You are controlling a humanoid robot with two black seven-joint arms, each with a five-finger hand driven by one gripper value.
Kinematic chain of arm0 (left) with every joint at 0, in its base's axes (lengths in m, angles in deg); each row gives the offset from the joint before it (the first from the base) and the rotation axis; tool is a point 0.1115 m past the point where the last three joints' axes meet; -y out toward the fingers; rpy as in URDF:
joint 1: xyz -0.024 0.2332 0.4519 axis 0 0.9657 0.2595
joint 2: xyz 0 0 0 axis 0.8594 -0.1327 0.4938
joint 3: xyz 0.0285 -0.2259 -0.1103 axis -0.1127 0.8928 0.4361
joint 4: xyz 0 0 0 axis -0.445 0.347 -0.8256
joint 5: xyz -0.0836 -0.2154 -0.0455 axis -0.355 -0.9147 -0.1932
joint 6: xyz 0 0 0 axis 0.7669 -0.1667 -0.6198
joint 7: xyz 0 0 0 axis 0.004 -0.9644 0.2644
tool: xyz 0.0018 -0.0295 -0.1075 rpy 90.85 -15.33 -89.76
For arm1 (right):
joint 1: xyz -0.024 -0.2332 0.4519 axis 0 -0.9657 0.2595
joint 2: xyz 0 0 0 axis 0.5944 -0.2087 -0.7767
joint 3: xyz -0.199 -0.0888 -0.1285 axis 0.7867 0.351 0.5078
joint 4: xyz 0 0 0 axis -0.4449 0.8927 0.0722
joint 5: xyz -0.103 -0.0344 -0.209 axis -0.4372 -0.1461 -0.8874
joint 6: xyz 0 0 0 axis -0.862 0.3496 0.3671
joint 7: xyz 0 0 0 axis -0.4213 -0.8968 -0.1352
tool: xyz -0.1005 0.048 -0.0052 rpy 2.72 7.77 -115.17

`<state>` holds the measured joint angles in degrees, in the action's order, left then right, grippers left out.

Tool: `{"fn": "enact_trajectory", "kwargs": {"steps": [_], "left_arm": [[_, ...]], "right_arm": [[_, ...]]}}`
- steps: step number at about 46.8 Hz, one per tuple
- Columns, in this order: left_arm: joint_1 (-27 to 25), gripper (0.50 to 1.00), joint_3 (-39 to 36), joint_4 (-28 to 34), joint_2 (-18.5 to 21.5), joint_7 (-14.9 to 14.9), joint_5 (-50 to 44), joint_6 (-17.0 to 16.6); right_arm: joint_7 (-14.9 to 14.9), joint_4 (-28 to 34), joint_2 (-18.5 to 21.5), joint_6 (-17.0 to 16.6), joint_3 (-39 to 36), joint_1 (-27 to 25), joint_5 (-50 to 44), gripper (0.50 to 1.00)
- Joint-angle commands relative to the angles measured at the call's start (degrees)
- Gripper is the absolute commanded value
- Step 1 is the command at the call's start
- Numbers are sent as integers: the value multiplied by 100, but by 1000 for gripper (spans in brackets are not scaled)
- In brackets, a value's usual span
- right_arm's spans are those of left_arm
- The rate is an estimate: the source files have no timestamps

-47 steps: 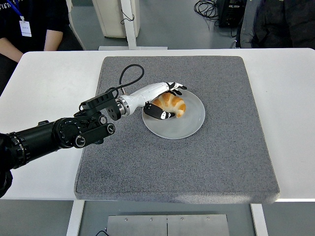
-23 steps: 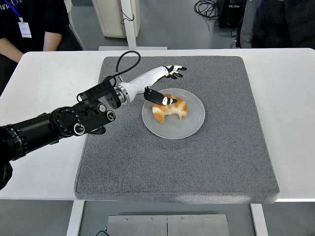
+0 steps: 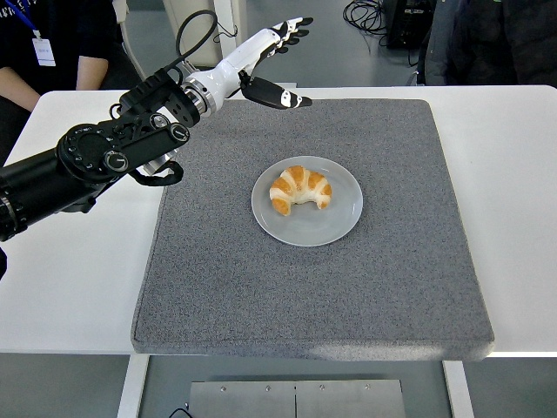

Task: Place the bread on the plate

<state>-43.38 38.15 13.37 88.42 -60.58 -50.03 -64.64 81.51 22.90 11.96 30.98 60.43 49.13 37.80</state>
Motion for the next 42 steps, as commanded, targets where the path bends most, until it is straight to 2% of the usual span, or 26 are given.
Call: {"fn": "enact_trajectory", "kwargs": {"steps": [1,8,15,21,31,42], "left_arm": [[-49,972,337,-1,132,49,-238,190],[-75,972,1067,-1,317,365,-818,550],[-14,972,1621,-1,519,708,-1302,691],[126,972,1885,-1,633,673,-1619,691],[759,972,2614,-1,669,453,-1803,700],[1339,972,3265,-1,633,462,-1839,718]], "right_arm": [[2,-6,0,0,0,1,0,1000],[2,-6,0,0,0,1,0,1000],[2,-6,0,0,0,1,0,1000],[2,-6,0,0,0,1,0,1000],[2,-6,0,0,0,-8,0,1000],[-7,-6,0,0,0,1,0,1000]]}}
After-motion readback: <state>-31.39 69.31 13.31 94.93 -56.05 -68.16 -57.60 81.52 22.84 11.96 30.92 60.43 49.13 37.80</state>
